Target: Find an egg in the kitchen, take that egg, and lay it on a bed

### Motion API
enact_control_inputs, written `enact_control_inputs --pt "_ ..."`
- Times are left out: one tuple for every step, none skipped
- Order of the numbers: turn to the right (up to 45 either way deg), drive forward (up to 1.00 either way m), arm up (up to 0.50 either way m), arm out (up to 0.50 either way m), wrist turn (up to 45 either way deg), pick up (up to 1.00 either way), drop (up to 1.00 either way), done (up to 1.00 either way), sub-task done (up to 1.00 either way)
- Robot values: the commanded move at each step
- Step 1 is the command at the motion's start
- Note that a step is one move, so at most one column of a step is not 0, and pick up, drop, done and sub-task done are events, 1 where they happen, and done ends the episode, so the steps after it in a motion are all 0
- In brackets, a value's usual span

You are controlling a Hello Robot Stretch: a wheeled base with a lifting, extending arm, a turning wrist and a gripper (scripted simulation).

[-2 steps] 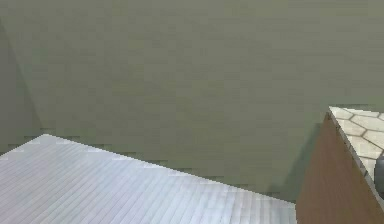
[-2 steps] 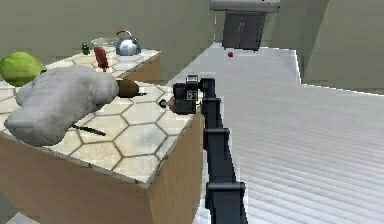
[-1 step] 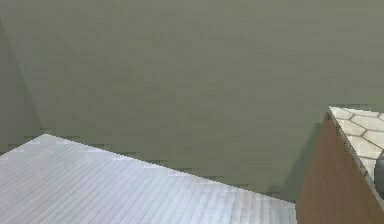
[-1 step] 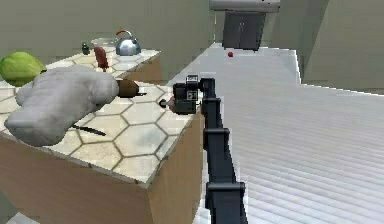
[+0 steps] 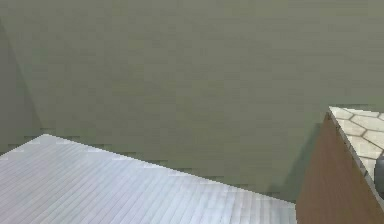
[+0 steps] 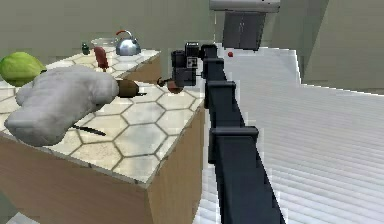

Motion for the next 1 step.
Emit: enact_control_inputs --pt "0.0 0.00 0.02 0.00 0.0 0.00 0.00 0.00 0.00"
